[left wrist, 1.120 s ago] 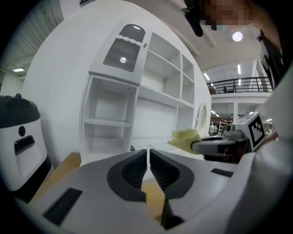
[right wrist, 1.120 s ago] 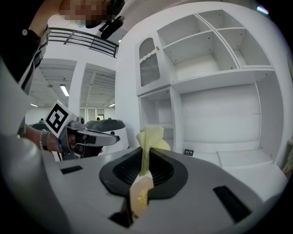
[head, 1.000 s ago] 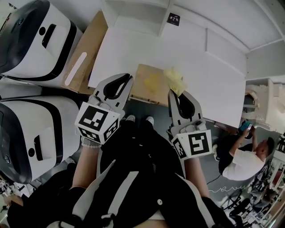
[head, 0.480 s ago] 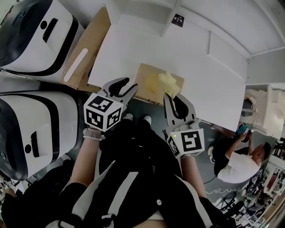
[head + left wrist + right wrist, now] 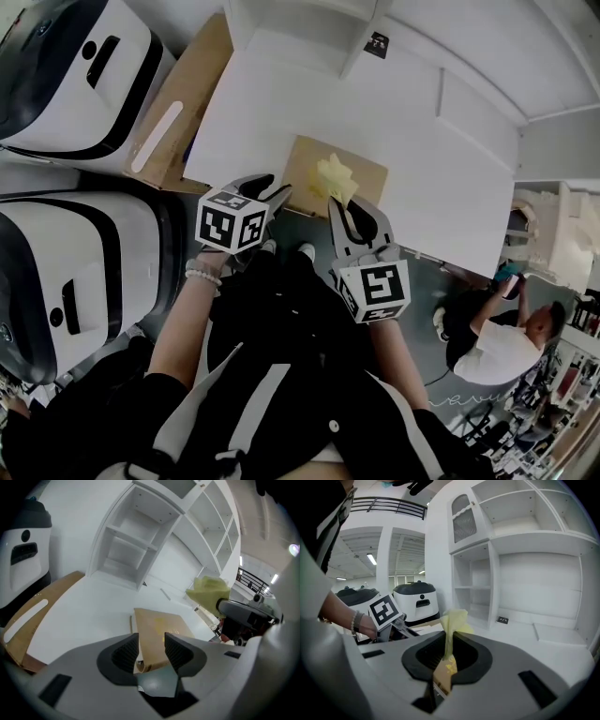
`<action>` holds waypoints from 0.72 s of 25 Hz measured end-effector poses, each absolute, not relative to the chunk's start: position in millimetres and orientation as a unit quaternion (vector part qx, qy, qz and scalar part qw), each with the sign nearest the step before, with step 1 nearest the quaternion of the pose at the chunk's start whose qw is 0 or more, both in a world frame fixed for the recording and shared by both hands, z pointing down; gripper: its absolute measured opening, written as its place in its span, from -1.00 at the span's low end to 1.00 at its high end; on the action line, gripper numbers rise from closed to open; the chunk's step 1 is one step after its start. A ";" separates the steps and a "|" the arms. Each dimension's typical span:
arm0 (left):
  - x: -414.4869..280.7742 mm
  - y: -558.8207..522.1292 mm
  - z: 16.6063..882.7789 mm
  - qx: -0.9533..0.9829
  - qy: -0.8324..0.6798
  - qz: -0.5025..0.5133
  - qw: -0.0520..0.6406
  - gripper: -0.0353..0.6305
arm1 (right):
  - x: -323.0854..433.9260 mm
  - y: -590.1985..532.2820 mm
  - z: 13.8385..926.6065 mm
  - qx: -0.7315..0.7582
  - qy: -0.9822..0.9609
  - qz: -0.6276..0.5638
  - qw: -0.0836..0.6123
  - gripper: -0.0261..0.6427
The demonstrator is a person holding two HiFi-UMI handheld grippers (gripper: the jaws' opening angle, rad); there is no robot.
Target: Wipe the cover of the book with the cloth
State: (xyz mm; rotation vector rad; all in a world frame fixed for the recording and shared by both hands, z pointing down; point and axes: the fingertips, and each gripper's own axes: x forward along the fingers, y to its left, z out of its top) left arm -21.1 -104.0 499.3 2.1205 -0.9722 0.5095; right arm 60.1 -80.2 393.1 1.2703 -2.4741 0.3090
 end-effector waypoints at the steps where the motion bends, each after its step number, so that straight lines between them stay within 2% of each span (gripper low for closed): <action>1: -19.9 -103.2 504.5 0.824 -0.376 0.202 0.374 -0.41 | 58.7 -80.6 397.4 0.447 -0.870 0.111 0.175 -0.82; 12: -11.6 -99.9 540.0 0.806 -0.362 0.232 0.406 -0.42 | 47.9 -87.4 435.9 0.438 -0.865 0.130 0.210 -0.82; 18: -13.4 -100.8 546.2 0.805 -0.356 0.214 0.424 -0.42 | 34.2 -98.8 447.8 0.423 -0.868 0.125 0.226 -0.81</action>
